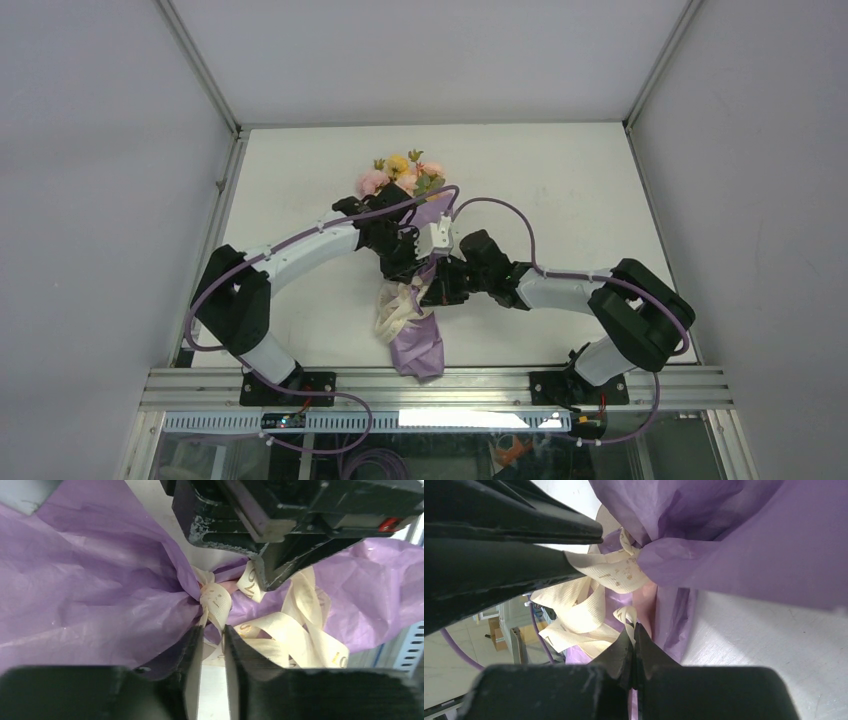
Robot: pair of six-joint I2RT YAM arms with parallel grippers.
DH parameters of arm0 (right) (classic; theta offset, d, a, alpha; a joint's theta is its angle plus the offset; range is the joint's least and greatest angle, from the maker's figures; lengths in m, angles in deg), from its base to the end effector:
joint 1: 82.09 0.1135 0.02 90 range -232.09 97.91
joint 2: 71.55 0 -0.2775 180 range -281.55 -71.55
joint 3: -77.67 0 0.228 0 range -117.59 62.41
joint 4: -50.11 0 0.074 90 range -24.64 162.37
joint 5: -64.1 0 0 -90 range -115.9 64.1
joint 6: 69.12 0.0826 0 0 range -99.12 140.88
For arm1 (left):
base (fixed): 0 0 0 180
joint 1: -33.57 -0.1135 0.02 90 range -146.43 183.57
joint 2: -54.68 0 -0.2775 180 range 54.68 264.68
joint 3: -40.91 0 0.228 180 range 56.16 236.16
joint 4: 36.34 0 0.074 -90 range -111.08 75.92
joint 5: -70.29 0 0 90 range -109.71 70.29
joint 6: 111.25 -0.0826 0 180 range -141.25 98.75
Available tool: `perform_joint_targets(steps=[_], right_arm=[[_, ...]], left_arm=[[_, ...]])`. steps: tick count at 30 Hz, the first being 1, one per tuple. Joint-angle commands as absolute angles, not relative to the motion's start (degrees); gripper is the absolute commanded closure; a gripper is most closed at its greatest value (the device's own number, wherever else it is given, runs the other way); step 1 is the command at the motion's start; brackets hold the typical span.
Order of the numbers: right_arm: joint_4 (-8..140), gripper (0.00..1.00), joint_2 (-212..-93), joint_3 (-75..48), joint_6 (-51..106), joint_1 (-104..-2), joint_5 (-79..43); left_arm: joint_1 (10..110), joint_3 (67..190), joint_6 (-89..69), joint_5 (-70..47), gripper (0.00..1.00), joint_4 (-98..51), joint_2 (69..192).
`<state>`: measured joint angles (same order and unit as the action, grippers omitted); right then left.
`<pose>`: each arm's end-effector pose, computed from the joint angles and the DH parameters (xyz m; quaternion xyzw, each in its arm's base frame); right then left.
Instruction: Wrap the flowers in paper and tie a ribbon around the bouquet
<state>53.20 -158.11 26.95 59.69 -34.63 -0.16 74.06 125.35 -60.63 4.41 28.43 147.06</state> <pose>0.1789 0.2480 0.1637 -0.1621 0.8699 0.4340 0.1692 0.2076 -0.2216 0.2166 0.6447 0.7212 -0.2080 0.1450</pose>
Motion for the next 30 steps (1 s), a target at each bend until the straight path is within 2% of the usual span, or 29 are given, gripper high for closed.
perform_joint_targets(steps=[1,3,4,9,16,28,30], right_arm=[[50.79,1.0,-156.61,25.9,58.41,-34.32,-0.98],[49.92,1.0,-156.78,25.88,58.14,-34.36,-0.69],[49.64,1.0,-156.87,25.85,57.89,-34.27,-0.69],[46.97,1.0,-155.95,25.86,54.7,-33.3,-2.3],[40.77,1.0,-156.22,26.72,49.39,-32.04,-9.37],[28.13,1.0,-158.39,30.13,44.74,-29.66,-14.64],[26.01,1.0,-158.95,30.87,44.77,-29.73,-15.24]], left_arm=[[74.52,124.46,-59.25,2.23,0.85,23.57,146.56],[74.53,124.57,-59.52,1.62,0.99,24.12,146.22],[74.53,125.24,-59.31,1.63,1.0,25.17,145.91],[74.44,132.85,-55.21,8.7,1.0,32.67,144.93],[73.52,131.83,-51.82,15.46,1.0,33.42,145.75],[71.23,129.64,-49.5,15.45,1.0,31.2,145.67],[70.5,129.09,-50.17,16.23,0.96,31.32,145.5]])
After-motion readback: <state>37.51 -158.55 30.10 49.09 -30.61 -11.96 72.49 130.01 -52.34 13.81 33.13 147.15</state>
